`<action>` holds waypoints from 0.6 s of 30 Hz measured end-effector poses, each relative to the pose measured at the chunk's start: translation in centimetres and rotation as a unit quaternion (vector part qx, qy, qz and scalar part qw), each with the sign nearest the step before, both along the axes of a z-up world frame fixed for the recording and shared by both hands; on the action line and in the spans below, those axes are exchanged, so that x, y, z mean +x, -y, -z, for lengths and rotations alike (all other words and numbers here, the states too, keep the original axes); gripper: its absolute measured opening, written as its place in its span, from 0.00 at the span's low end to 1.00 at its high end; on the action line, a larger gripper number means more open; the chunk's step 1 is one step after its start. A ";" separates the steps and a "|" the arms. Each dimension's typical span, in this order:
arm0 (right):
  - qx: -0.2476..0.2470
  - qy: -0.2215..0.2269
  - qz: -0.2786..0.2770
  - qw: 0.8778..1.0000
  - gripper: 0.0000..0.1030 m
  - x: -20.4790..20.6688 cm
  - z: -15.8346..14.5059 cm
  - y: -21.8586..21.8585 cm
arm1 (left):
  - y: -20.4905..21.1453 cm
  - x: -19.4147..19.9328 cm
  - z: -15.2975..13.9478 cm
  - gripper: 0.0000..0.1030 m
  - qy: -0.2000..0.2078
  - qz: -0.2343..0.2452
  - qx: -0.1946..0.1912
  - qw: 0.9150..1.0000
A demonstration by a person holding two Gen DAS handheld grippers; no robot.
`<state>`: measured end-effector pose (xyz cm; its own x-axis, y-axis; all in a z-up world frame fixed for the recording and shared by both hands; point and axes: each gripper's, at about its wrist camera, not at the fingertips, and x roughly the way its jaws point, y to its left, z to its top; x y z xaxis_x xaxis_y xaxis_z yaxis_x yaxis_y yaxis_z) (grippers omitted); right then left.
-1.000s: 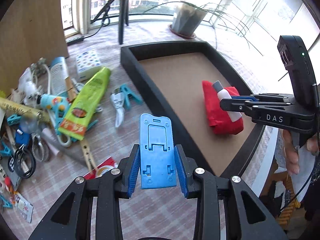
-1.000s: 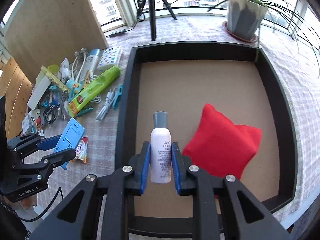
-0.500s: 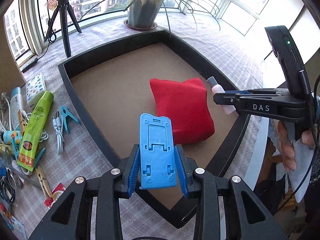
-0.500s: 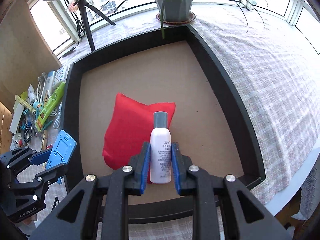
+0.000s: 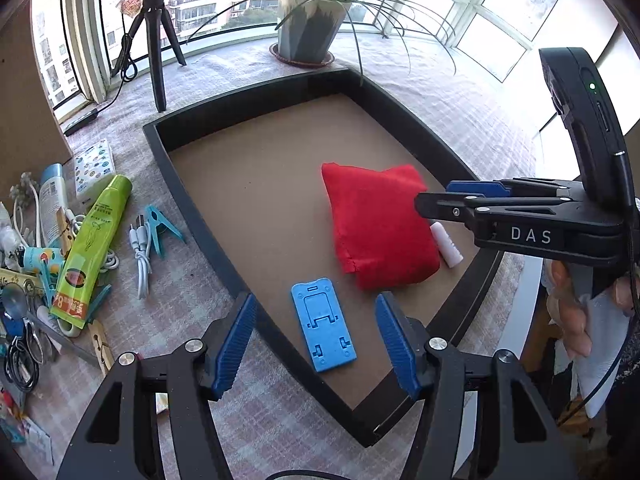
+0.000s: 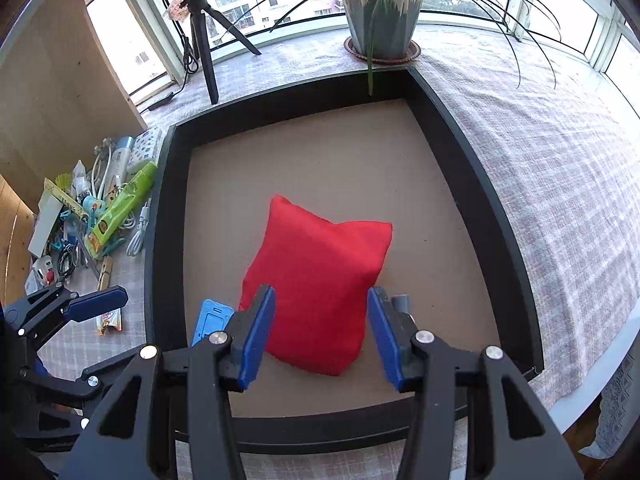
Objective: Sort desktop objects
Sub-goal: 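Move both grippers back over the pile of items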
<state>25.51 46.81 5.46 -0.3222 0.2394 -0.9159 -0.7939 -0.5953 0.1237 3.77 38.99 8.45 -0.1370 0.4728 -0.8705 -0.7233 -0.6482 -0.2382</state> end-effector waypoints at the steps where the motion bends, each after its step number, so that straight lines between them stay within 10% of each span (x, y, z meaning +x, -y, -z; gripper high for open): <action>1: -0.001 -0.001 -0.005 1.000 0.46 -0.4 0.0 0.2 | 0.4 -0.2 0.0 0.58 0.000 -0.005 0.000 1.000; 18: -0.022 -0.030 -0.164 0.986 0.51 -11.2 -1.2 7.4 | 16.7 -5.0 1.9 0.58 0.012 -0.201 -0.036 0.979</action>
